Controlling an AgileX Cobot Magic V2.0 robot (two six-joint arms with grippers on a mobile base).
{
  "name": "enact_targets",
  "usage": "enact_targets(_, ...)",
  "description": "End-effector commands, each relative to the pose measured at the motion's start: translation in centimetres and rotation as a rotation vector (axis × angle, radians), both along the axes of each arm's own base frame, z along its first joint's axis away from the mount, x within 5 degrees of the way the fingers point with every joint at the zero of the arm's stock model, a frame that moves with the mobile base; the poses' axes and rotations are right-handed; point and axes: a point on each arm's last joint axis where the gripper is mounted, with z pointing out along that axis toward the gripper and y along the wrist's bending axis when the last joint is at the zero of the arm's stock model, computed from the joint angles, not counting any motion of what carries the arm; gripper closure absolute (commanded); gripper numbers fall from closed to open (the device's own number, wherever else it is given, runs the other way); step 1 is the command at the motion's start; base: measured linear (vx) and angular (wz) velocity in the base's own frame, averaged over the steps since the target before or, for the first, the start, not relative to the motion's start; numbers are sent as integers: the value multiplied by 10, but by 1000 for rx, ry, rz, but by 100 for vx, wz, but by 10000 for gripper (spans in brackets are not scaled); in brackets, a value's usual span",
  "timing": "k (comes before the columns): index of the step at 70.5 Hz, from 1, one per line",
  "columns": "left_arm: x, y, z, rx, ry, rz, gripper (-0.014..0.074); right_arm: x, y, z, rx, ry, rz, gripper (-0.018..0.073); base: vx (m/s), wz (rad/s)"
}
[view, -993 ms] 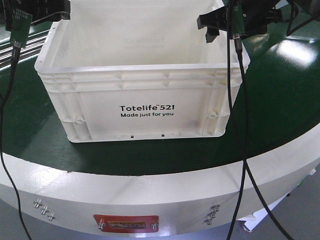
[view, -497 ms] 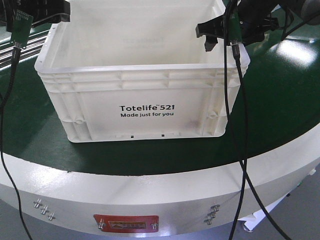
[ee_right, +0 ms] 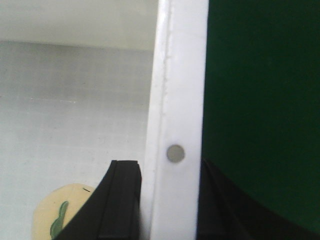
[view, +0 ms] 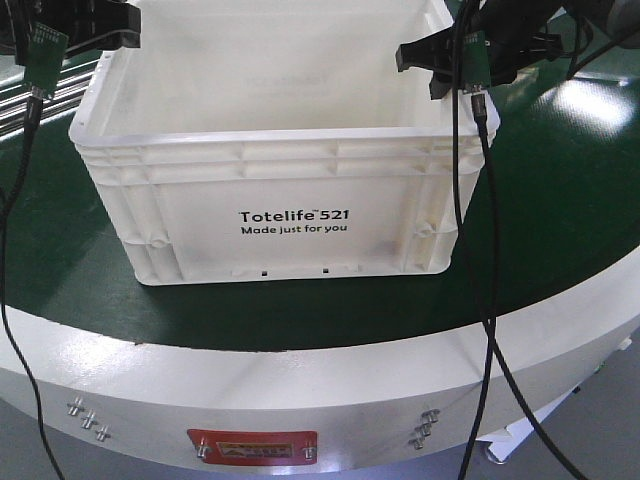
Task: Place moving items into box and shelve
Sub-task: 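Lower both grippers onto the tote rims and close on them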
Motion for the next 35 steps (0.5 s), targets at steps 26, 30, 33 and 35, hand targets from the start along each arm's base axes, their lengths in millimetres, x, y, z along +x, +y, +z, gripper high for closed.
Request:
enact_targets(26, -7, 2, 31, -56, -122, 25, 13, -8, -4, 38, 24, -134, 11, 575, 0, 0)
enact_targets(30, -5, 1, 30, -56, -127, 25, 13, -8, -3, 38, 26, -133, 11, 575, 0, 0)
enact_targets(33, -4, 1, 29, -56, -127, 25, 13, -8, -3, 38, 26, -133, 11, 575, 0, 0)
enact_targets(35, -3, 1, 28, -56, -125, 25, 13, -8, -3, 38, 25, -132, 12, 575, 0, 0)
